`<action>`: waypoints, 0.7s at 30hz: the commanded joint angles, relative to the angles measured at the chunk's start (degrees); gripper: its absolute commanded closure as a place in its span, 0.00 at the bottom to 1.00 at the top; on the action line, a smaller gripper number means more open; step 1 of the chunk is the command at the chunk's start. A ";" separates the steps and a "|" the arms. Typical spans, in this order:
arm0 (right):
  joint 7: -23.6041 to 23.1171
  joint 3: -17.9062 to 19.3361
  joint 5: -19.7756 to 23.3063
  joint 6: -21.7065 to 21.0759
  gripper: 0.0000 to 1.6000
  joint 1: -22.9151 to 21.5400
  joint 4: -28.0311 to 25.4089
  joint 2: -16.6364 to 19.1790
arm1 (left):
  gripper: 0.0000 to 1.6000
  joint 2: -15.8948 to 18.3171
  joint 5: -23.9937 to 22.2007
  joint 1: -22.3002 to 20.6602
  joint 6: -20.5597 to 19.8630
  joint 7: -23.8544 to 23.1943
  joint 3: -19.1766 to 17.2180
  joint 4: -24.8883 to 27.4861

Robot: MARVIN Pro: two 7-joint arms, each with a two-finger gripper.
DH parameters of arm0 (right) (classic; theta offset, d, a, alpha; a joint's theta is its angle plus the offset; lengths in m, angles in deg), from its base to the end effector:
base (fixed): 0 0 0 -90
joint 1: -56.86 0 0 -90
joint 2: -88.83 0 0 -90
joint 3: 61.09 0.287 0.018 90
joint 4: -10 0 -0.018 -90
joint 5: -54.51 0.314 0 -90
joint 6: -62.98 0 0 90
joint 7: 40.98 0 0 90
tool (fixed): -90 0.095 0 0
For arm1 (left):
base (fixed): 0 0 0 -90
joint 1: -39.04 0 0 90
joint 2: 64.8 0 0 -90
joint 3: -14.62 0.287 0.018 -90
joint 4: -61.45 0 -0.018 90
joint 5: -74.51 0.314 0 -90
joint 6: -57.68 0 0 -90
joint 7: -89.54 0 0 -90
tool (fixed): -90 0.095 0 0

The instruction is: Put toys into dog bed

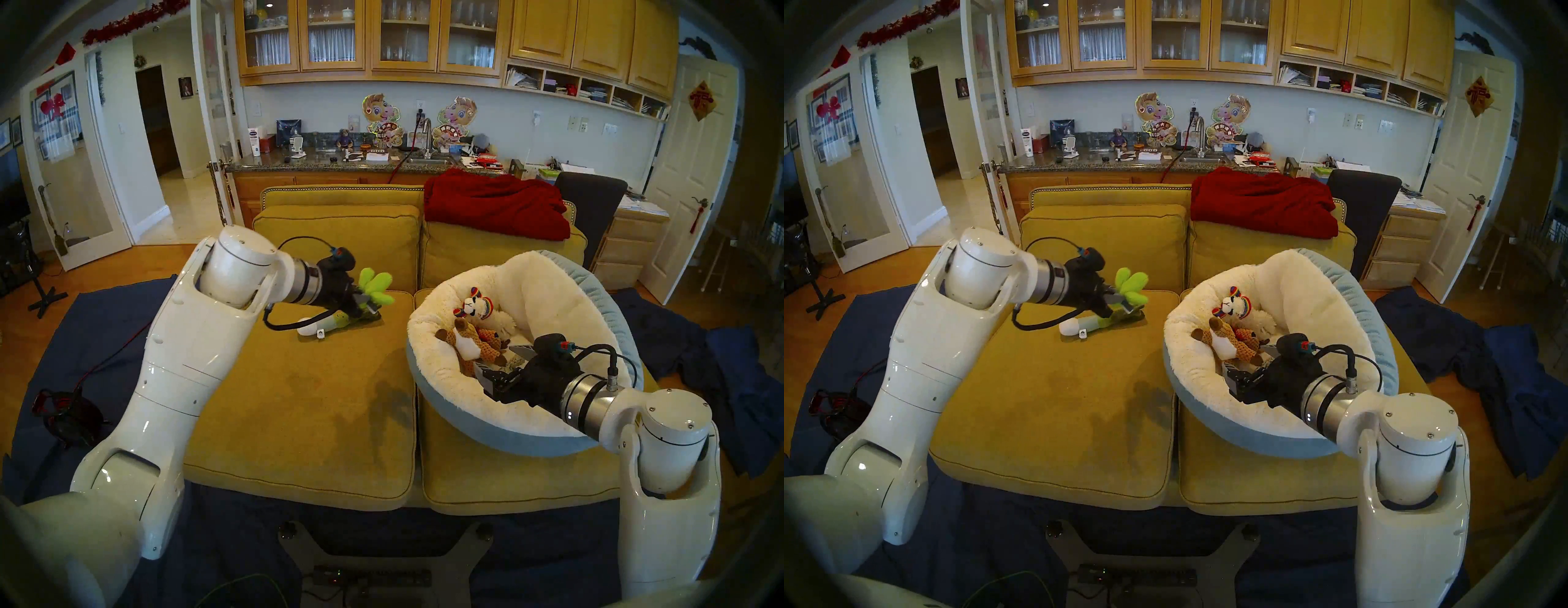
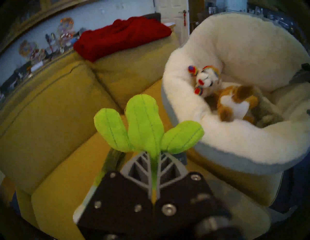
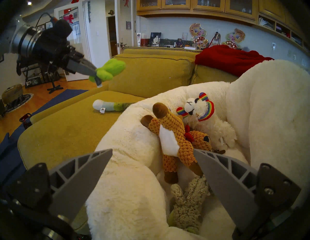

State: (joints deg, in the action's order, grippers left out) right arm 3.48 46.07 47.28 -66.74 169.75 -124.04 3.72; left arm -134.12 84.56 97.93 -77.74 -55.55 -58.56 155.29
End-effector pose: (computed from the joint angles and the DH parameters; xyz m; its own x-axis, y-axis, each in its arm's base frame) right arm 0.2751 -0.0446 -0.2019 0.3447 0.1977 0.9177 0.4424 -0.8964 0.0269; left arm 0.4821 -0.0463 -0.1452 0.2142 -0.5499 0.8073 -0.7880 -0.5857 -0.1899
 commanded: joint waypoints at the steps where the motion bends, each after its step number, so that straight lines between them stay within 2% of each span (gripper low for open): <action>1: 0.00 -0.12 0.10 0.29 0.00 -0.75 -1.65 0.10 | 1.00 -6.61 1.10 -4.66 -0.52 2.41 4.39 3.04; 3: 0.00 -0.12 0.10 0.28 0.00 -0.75 -1.68 0.10 | 1.00 -7.99 1.38 -5.18 -0.73 3.07 6.04 2.71; 4: 0.00 -0.12 0.10 0.29 0.00 -0.75 -1.67 0.10 | 1.00 -7.63 0.90 -5.68 -0.77 3.31 7.43 2.70; 5: 0.01 -0.12 0.09 0.28 0.00 -0.75 -1.69 0.10 | 1.00 -9.32 1.64 -5.65 -0.92 3.69 7.53 2.19; 6: 0.01 -0.12 0.09 0.28 0.00 -0.75 -1.69 0.10 | 1.00 -9.03 0.94 -6.10 -1.03 3.99 8.77 2.04; 7: 0.01 -0.12 0.09 0.28 0.00 -0.74 -1.71 0.10 | 1.00 -10.43 1.44 -6.06 -0.95 4.19 8.83 1.50; 9: 0.02 -0.12 0.08 0.27 0.00 -0.74 -1.75 0.10 | 1.00 -10.97 0.93 -6.42 -0.60 4.46 9.79 0.91; 14: 0.04 -0.13 0.06 0.24 0.00 -0.72 -1.82 0.09 | 1.00 -13.51 0.52 -6.70 0.49 4.84 10.37 -1.04; 21: 0.05 -0.14 0.04 0.22 0.00 -0.70 -1.86 0.08 | 1.00 -15.01 -0.79 -6.88 2.21 4.52 11.05 -2.61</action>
State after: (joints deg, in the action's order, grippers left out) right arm 3.48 46.07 47.28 -66.74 169.75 -124.11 3.72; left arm -145.72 85.23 94.09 -77.56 -50.70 -47.05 152.52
